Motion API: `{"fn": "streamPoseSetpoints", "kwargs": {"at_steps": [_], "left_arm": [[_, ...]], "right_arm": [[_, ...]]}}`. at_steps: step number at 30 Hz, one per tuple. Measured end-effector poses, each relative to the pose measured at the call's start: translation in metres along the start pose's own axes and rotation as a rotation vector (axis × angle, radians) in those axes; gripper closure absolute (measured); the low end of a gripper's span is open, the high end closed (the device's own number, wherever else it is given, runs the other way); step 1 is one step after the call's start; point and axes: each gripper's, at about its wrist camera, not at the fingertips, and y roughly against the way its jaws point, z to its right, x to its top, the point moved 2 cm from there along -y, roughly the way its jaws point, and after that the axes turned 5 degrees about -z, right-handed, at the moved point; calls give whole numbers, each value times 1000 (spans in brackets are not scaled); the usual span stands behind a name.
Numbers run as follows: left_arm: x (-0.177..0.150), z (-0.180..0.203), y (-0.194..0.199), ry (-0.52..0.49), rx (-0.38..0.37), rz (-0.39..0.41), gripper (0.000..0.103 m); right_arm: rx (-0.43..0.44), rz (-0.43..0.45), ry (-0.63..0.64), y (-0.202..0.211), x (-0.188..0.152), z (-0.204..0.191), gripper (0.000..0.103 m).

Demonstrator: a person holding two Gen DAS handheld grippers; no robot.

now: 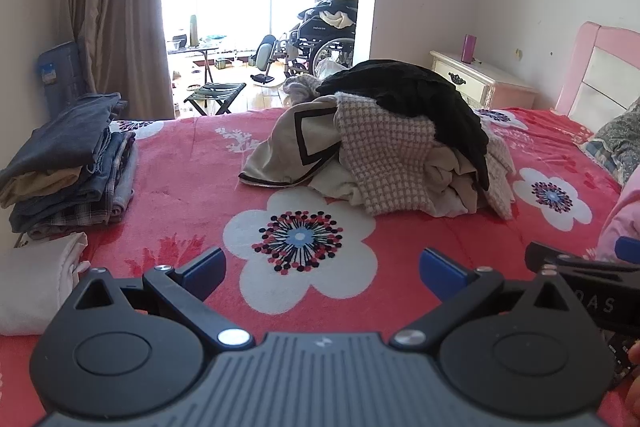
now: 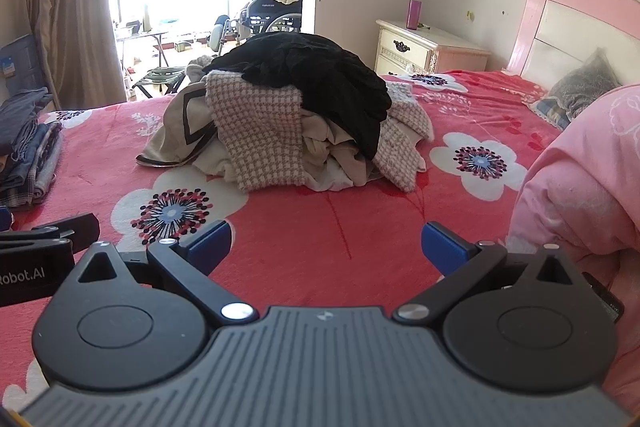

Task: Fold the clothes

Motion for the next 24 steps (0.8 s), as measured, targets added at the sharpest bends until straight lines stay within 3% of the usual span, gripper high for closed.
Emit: {"fn": "streamPoseSetpoints", "kwargs": {"at_steps": [24], "left_arm": [[-6,-8,-6,3,-17,-56,0]], "right_arm": [[-6,8,-11,6,-1,3,1]]}}
